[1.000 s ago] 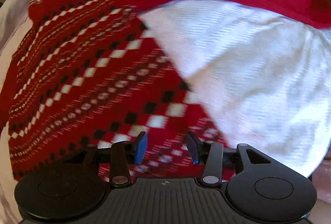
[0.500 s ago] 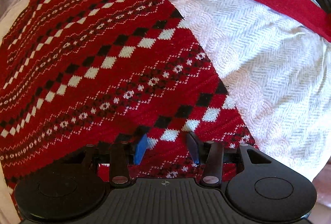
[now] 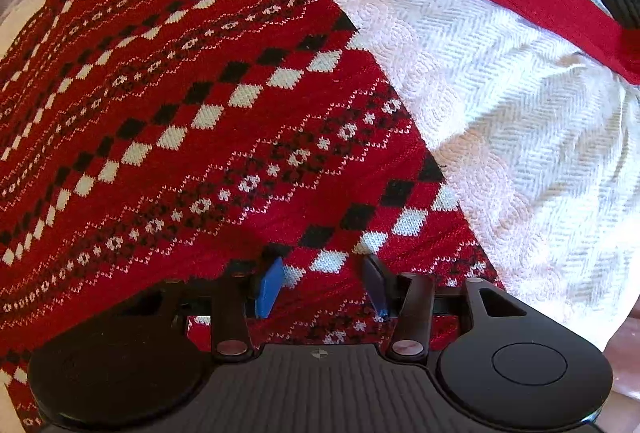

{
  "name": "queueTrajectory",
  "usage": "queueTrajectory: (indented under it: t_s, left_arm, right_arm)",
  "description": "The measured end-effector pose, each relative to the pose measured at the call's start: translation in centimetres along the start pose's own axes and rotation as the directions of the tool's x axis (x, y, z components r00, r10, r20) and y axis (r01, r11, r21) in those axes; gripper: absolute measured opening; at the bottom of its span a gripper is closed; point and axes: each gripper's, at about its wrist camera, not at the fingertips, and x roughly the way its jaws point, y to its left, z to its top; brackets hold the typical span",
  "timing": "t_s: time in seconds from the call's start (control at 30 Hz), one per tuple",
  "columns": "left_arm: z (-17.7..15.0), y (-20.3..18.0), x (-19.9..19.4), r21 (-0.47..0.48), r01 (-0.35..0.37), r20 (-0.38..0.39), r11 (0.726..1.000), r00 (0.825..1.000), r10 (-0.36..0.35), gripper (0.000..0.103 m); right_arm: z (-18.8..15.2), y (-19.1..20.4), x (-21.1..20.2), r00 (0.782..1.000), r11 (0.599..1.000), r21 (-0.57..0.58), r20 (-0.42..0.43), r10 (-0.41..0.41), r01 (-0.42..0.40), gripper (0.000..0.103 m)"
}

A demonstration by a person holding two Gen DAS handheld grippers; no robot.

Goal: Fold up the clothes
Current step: 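Grasp the sleeve cuff with the left gripper and stretch it outward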

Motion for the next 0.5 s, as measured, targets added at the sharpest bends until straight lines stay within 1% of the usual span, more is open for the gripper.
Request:
queueTrajectory:
  t_s: [0.03, 0.07, 0.1, 0.13, 0.17, 0.23, 0.3, 0.33, 0.37, 0.4, 0.43, 0.47, 0.5]
  left_arm:
    - [0.0, 0.6, 0.3, -0.066, 0.023, 0.032, 0.998, 0.999, -0.021, 0.035]
    - [0.3, 1.0, 0.7, -0.118, 0.034, 0.058, 0.993, 0.998, -0.027, 0.036]
    - [0.5, 1.3, 1.2, -0.145, 0.043, 0.070, 0.988, 0.997, -0.033, 0.031]
    - [0.7, 1.2, 1.5, -0.134, 0.044, 0.070, 0.990, 0.997, -0.035, 0.000]
    - [0.7, 0.9, 1.3, -0.092, 0.032, 0.082, 0.995, 0.996, -0.024, 0.002]
    - [0.4, -0.1, -0.2, 0.014, 0.006, 0.155, 1.000, 0.988, -0.008, 0.001]
    - [-0.1, -0.5, -2.7, 0.101, -0.013, 0.241, 0.995, 0.970, -0.012, 0.001]
    - [-0.2, -0.2, -3.7, 0.122, -0.031, 0.269, 0.992, 0.963, -0.003, 0.002]
    - [-0.3, 0.4, -3.9, 0.122, -0.045, 0.271, 0.992, 0.962, 0.010, 0.002]
    - [-0.5, 1.3, -3.7, 0.115, -0.060, 0.256, 0.992, 0.966, 0.029, 0.003]
    - [-0.7, 2.1, -3.0, 0.122, -0.093, 0.236, 0.988, 0.970, 0.062, 0.003]
    - [-1.2, 2.4, -2.0, 0.159, -0.138, 0.222, 0.978, 0.970, 0.101, 0.004]
    - [-1.7, 2.8, -1.0, 0.195, -0.182, 0.210, 0.964, 0.968, 0.140, 0.007]
  right_arm:
    - [-0.1, -0.1, 0.0, 1.000, 1.000, 0.000, 0.001, 0.000, 0.000, 0.050]
    - [-0.2, -0.1, 0.0, 1.000, 1.000, 0.001, 0.004, 0.000, 0.000, 0.050]
    - [-0.4, -0.1, -0.1, 1.000, 1.000, -0.001, 0.006, 0.000, 0.000, 0.050]
    - [-0.6, -0.2, -0.1, 1.000, 1.000, -0.003, 0.009, 0.000, 0.000, 0.050]
    - [-0.7, -0.2, -0.2, 1.000, 1.000, -0.004, 0.011, 0.001, -0.001, 0.050]
    - [-1.0, -0.4, -0.3, 1.000, 1.000, -0.006, 0.013, 0.006, -0.006, 0.050]
    - [-1.2, -0.6, -0.4, 1.000, 1.000, -0.005, 0.015, 0.010, -0.010, 0.050]
    - [-1.4, -0.7, -0.5, 1.000, 1.000, -0.004, 0.015, 0.012, -0.012, 0.050]
    - [-1.5, -0.8, -0.5, 1.000, 1.000, -0.004, 0.016, 0.014, -0.014, 0.050]
    - [-1.7, -0.8, -0.6, 1.000, 1.000, -0.003, 0.019, 0.014, -0.014, 0.050]
    - [-1.9, -0.8, -0.5, 1.000, 1.000, -0.002, 0.024, 0.014, -0.014, 0.050]
    - [-2.0, -0.6, -0.5, 0.999, 1.000, -0.002, 0.030, 0.014, -0.014, 0.050]
    - [-2.2, -0.2, -0.4, 0.999, 1.000, -0.002, 0.035, 0.014, -0.014, 0.051]
